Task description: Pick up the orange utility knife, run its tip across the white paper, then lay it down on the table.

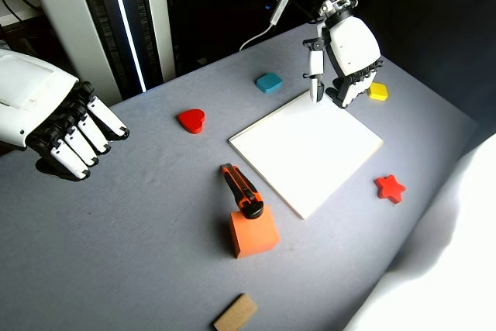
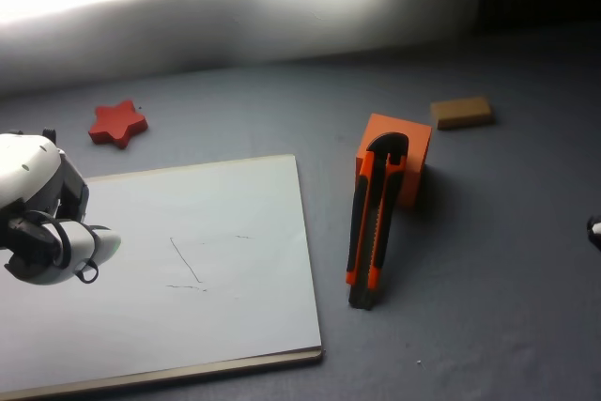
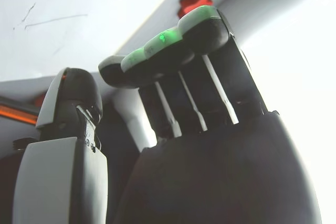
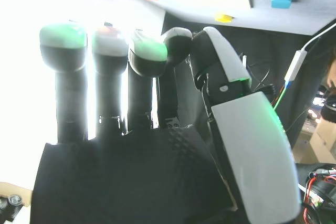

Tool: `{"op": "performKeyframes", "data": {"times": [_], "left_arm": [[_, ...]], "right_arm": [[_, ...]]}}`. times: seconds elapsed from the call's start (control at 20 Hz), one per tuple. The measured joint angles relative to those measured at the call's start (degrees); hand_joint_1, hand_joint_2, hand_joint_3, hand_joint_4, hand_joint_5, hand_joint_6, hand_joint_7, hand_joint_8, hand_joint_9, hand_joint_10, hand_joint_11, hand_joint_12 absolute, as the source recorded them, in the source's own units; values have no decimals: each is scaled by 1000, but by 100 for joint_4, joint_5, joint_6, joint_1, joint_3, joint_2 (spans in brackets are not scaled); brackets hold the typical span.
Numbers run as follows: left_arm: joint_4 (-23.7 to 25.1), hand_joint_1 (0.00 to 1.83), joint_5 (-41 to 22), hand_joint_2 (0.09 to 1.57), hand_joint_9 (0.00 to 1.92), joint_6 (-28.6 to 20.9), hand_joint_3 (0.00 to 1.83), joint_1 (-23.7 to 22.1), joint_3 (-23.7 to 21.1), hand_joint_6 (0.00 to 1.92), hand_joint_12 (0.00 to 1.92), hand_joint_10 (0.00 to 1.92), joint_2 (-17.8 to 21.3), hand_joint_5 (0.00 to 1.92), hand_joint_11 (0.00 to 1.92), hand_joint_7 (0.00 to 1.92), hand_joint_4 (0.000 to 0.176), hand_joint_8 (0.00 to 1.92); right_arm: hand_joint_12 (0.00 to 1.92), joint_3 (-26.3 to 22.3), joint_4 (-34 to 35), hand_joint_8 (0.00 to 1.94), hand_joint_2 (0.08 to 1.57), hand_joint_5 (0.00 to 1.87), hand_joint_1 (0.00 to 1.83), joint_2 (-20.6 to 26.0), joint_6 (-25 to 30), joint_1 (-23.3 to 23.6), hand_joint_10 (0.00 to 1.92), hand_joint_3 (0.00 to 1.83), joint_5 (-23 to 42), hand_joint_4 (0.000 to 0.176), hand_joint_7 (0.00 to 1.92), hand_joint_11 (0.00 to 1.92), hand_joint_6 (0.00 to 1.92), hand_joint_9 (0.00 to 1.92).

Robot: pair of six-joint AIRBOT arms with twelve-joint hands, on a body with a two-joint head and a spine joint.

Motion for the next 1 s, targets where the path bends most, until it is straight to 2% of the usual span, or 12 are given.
{"op": "performKeyframes", "data": {"times": [0.05,0.1,0.15,0.25,0.35,0.45,0.65,0.75,0.8,0.9,0.95,1.0], "left_arm": [[0,243,-11,1199,98,2,196,7,0,13,650,149,-15,23,0,79,0,47],[-20,208,-7,1289,127,-4,31,35,-7,1,586,38,-31,8,0,81,0,4],[20,185,-37,1303,117,-111,10,131,-7,0,531,11,-66,0,0,68,0,1],[435,192,-142,1301,112,-734,5,424,-7,0,491,6,-98,0,0,57,0,2],[544,190,-317,1295,106,-1095,1,651,-46,0,471,2,-98,1,0,62,0,2],[542,211,-448,1289,63,-1217,0,837,-103,0,373,1,-98,0,0,25,0,1],[876,272,-625,1257,0,-1683,0,1224,-20,0,168,0,-271,0,0,0,0,0],[1012,291,-667,1246,0,-1740,0,1344,74,0,146,0,-389,0,0,0,0,0],[1119,312,-682,1239,0,-1823,0,1377,96,0,134,0,-415,0,0,0,0,0],[1298,324,-673,1236,0,-1950,0,1447,96,0,98,0,-457,0,0,0,0,0],[1327,333,-656,1238,0,-1976,0,1445,96,0,88,0,-487,0,0,0,0,0],[1355,341,-656,1239,0,-1982,0,1445,96,0,83,0,-487,0,0,0,0,0]], "right_arm": [[0,0,0,32,1037,0,177,-4,0,-9,12,389,7,0,2,0,0,0],[0,0,0,12,1090,0,177,-4,-48,-35,0,274,2,0,8,0,0,0],[0,-2,-4,8,1118,0,201,-11,-46,-39,0,196,-13,0,12,0,0,0],[0,0,-28,0,1114,0,244,-70,-138,-37,0,181,140,0,0,0,0,0],[0,20,-157,0,1112,0,264,-72,-138,-2,0,164,264,0,0,0,0,0],[0,203,-691,0,1109,0,319,-229,-129,146,0,150,286,0,0,0,0,0],[0,664,-1700,0,1062,0,615,-817,-149,525,0,115,109,0,0,0,0,0],[0,1016,-2184,0,1045,0,705,-1158,37,1261,0,103,-437,0,0,0,0,0],[0,1095,-2426,0,1031,0,868,-1217,223,1530,0,95,-664,0,0,0,0,0],[0,1220,-3040,0,970,0,1112,-1445,990,2350,0,65,-1241,0,0,0,0,0],[0,1285,-3528,0,969,0,1182,-1657,1611,2811,0,63,-1626,0,0,0,0,0],[0,1342,-3982,0,966,0,1210,-1792,2107,3049,0,61,-1845,0,0,0,0,0]]}}
